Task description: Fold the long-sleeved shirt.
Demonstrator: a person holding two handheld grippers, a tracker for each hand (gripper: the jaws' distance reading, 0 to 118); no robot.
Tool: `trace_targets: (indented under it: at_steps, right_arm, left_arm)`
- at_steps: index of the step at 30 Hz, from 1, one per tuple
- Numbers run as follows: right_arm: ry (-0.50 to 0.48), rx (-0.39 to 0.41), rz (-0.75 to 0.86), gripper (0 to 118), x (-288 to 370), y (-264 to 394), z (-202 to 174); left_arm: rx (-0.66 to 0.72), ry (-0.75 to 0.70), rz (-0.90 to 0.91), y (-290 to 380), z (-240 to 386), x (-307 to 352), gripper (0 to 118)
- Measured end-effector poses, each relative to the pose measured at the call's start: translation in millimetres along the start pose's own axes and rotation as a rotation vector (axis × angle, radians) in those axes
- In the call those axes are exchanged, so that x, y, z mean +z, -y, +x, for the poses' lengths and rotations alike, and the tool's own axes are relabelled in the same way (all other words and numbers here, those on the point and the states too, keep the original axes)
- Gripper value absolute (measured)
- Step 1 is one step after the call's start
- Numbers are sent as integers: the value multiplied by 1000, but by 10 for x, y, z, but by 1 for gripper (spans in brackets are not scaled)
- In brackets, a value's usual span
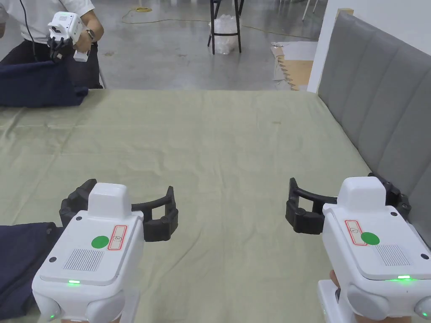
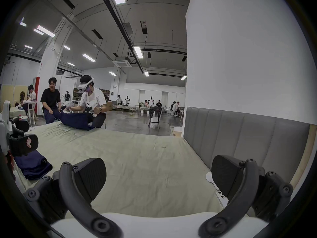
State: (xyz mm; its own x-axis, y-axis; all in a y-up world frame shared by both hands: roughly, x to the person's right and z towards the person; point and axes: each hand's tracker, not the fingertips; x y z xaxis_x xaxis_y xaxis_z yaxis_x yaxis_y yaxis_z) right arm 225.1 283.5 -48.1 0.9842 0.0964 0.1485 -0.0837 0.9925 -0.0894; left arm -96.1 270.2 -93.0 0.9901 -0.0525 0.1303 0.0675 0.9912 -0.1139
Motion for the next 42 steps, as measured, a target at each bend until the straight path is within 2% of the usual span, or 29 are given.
trace_targets:
  at_steps: [36,39,42]
  right_arm:
    - [28,4,-2,118,18,-44,-32]
    - [40,-11,-26,118,32,-75,-13]
    - [3,-102,-86,118,42,-132,-2]
  left_arm:
    - [-35,12,28,-82,60,72,111]
    - [-38,9,30,-98,65,85,111]
    - [-29,11,30,-107,57,89,111]
